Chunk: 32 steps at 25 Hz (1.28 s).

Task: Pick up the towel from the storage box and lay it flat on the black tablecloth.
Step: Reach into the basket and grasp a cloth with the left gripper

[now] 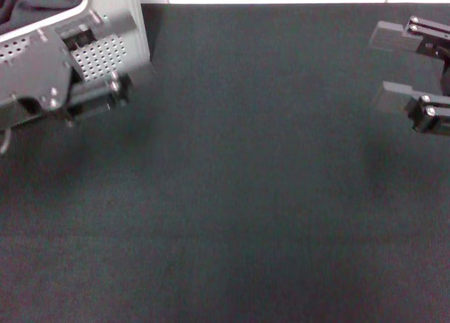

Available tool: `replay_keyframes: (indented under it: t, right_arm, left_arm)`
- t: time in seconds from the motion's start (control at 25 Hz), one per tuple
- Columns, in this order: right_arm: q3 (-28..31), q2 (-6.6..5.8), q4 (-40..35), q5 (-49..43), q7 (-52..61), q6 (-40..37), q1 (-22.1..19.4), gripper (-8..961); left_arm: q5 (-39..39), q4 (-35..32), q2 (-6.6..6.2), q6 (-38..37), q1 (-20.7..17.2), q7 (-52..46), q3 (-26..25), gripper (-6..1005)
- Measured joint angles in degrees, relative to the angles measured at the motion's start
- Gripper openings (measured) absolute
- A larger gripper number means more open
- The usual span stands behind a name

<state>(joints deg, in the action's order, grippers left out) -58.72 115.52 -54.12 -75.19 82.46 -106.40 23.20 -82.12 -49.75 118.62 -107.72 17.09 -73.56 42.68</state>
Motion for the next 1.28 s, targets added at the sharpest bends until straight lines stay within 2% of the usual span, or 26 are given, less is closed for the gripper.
replay_keyframes:
  t: [0.2, 0.44, 0.48, 0.52, 0.76, 0.92, 1.28]
  right_arm:
    - [0.07, -0.07, 0.06, -0.07, -1.1, 1.96, -0.14, 741]
    - [0.05, -0.15, 0.07, -0.38, -1.24, 4.16, 0.45, 741]
    - [0.07, -0.15, 0.07, -0.66, -1.31, 5.08, 0.87, 741]
    - [0.07, -0.15, 0.07, -0.66, -1.31, 5.08, 0.87, 741]
    - [0.11, -0.13, 0.29, -1.13, -1.33, 6.81, 2.06, 741]
    - [0.1, -0.12, 0.37, -1.14, -1.33, 7.05, 2.54, 740]
    - [-0.07, 0.06, 0.66, -1.1, -1.27, 8.3, 3.26, 741]
  left_arm:
    - [2.56, 1.23, 1.27, 5.02, 0.43, 10.6, -4.23, 697]
    - [8.96, 4.17, 1.07, 14.01, 0.92, 21.11, -4.82, 696]
    - [10.51, 4.46, 1.13, 17.83, 0.92, 24.99, -4.86, 696]
    - [10.51, 4.46, 1.13, 17.83, 0.92, 24.99, -4.86, 696]
    - [16.54, 10.53, 1.04, 26.8, 2.91, 39.71, -4.97, 695]
    - [18.91, 12.01, 1.23, 32.03, 3.16, 48.78, -5.02, 694]
    - [21.73, 17.33, 1.53, 34.27, 3.07, 66.07, -5.09, 675]
